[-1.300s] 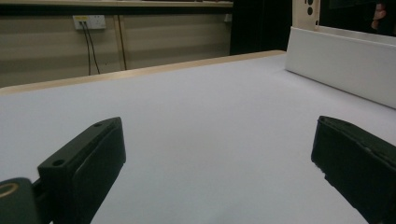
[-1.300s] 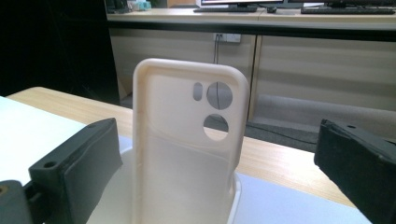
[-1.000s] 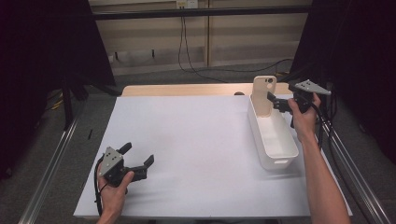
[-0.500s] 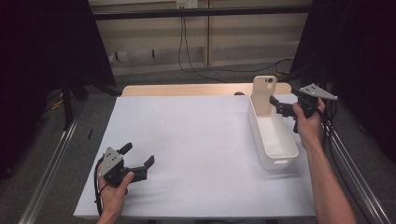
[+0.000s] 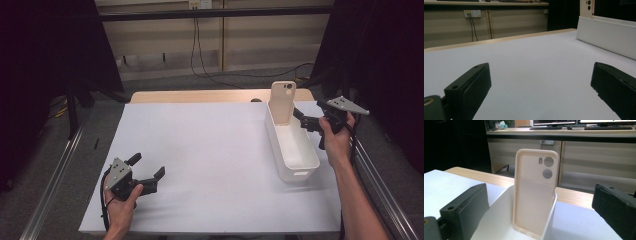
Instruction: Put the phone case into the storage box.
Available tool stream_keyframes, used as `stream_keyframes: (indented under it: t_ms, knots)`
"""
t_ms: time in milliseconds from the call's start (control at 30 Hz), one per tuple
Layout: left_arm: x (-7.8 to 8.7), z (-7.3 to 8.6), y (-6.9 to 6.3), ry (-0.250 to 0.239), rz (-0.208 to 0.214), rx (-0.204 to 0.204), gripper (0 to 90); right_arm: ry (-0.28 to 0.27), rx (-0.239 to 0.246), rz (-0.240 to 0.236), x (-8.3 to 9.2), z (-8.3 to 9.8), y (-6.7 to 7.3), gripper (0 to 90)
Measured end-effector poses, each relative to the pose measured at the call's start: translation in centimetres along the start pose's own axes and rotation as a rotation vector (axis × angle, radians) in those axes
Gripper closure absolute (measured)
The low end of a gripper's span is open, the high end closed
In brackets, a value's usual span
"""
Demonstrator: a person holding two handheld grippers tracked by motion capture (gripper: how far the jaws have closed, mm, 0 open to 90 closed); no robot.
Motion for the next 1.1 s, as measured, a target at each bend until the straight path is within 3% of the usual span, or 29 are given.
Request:
stream_keyframes:
  t_ms: [433,867,1100]
  knots:
    - [0.1,-0.1,-0.1,0.0,0.005,-0.009,3.1,-0.015,0.015,0.002,2.5,-0.4,0.7,0.4]
    - [0.4,-0.1,-0.2,0.004,0.004,-0.015,3.4,-0.047,-0.025,-0.003,4.8,-0.5,1.3,0.0]
    - [0.6,-0.1,-0.2,0.003,0.0,-0.015,3.4,-0.05,-0.012,-0.005,5.6,-0.4,1.8,0.0]
Point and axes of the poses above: each handheld gripper's, and its own axes: x roughly backward along the jaws, z roughly out of its underside, y roughly to its left, the point moved 4 cm from there along -x, roughly forward along the jaws, and after that the axes turned 14 degrees about -y, right-handed, at the moved point
